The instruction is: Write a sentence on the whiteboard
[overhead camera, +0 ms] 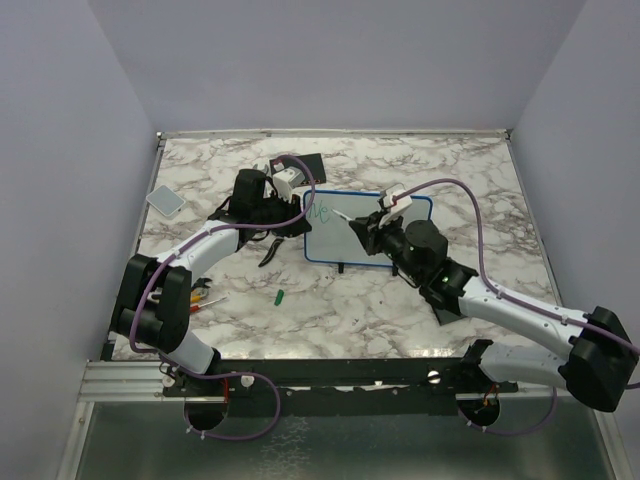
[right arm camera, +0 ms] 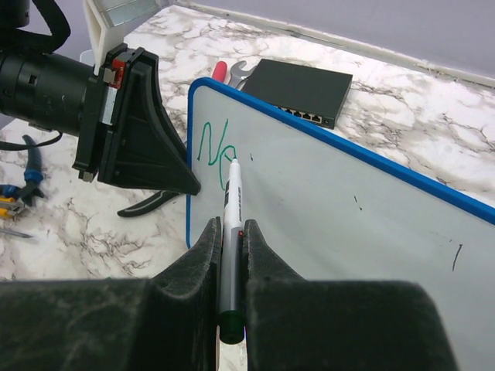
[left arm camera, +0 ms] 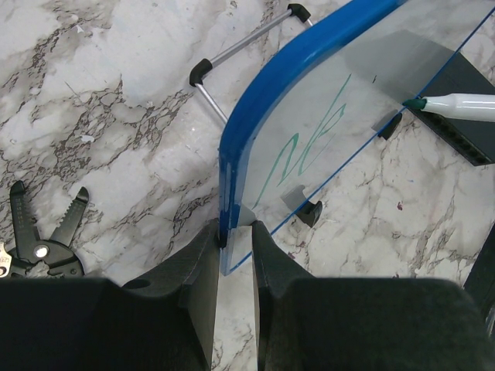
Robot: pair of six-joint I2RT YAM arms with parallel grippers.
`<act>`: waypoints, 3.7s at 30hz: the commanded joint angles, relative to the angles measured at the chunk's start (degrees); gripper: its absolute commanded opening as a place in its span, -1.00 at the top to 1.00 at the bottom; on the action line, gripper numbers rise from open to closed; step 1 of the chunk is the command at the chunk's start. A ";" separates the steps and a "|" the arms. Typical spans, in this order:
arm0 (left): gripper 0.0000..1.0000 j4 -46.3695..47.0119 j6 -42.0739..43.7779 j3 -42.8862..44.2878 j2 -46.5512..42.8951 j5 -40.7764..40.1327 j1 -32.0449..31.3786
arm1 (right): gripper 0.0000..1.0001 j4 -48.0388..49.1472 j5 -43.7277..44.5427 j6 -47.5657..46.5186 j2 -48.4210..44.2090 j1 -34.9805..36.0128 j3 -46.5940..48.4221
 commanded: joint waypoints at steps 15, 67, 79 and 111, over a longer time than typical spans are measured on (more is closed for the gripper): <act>0.58 -0.52 0.43 0.94 -0.71 0.42 -0.49 | 0.99 3.13 6.41 -1.02 3.44 -0.12 0.21; 0.58 -0.52 0.43 0.98 -0.96 0.55 -0.49 | 0.99 0.04 9.64 1.76 0.32 -0.15 -3.10; 0.58 -0.52 0.41 0.98 -0.89 0.53 -0.49 | 0.99 -2.62 9.21 4.47 -0.77 -0.10 -6.19; 0.58 -0.52 0.45 0.98 -0.89 0.50 -0.49 | 0.99 2.39 13.63 -0.56 -1.20 -0.17 -0.52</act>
